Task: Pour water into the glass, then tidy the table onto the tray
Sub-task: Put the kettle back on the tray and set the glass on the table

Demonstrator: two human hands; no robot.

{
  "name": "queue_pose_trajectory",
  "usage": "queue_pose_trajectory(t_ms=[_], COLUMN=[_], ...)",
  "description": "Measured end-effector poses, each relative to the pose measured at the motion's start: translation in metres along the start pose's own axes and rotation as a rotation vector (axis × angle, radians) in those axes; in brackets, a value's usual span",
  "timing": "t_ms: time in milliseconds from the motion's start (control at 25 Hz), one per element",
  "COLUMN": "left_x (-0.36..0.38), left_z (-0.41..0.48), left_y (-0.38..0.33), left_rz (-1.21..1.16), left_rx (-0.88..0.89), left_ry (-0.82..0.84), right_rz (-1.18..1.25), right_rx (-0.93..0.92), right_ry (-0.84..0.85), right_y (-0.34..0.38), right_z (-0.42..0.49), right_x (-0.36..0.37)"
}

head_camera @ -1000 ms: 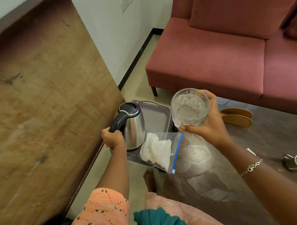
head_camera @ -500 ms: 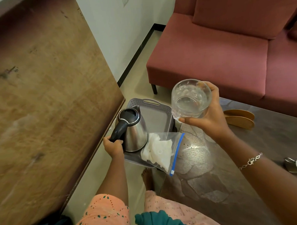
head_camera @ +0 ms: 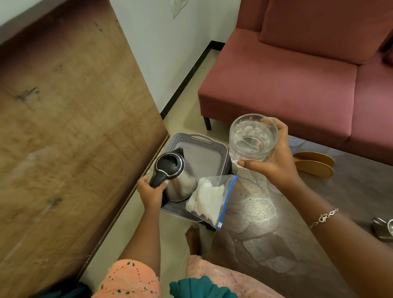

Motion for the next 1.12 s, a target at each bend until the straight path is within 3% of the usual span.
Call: queue_pose_trajectory(t_ms=[80, 160, 320, 480, 640, 960, 1120], left_x=[0.008, 0.028, 0.076, 0.100, 0.124, 0.171, 0.195], left_z=[-0.010, -0.029, -0.087, -0.126, -0.150, -0.193, -0.217], left_y=[-0.042, -0.090, -0.158, -0.171, -0.175, -0.181, -0.184], left_rz=[0.073, -0.009, -0.335, -0.383, -0.441, -0.348, -0.319], left_rx=[0.214, 0.294, 0.037, -0.121, -0.122, -0.043, -0.060], left_ry=[-0.065, 0.076, 0.708, 1.006, 1.138, 1.177, 1.220], right_rz=[-0.009, -0.019, -0.031, -0.040, -0.010, -0.007, -0.117], right_rx=[-0.002, 0.003, 0.022, 0.034, 0.063, 0.159, 0.208], right_ry=[-0.001, -0.017, -0.054, -0.102, -0.165, -0.194, -0.221], right_y=[-0.002, -0.006, -0.015, -0.021, -0.030, -0.049, -0.050], right_z=[-0.004, -0.009, -0.021, -0.034, -0.050, -0.079, -0.092], right_x=[-0.004, -0.009, -0.027, -0.047, -0.073, -0.129, -0.164])
Point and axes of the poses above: each hand's wrist, its own z-axis towards the middle knuckle, its own x-axis out of the palm, y = z × x, the point moved 2 cm from there along z, towards the middle knuckle, and after that the axes turned 10 degrees about x, right-handed, at the moved point
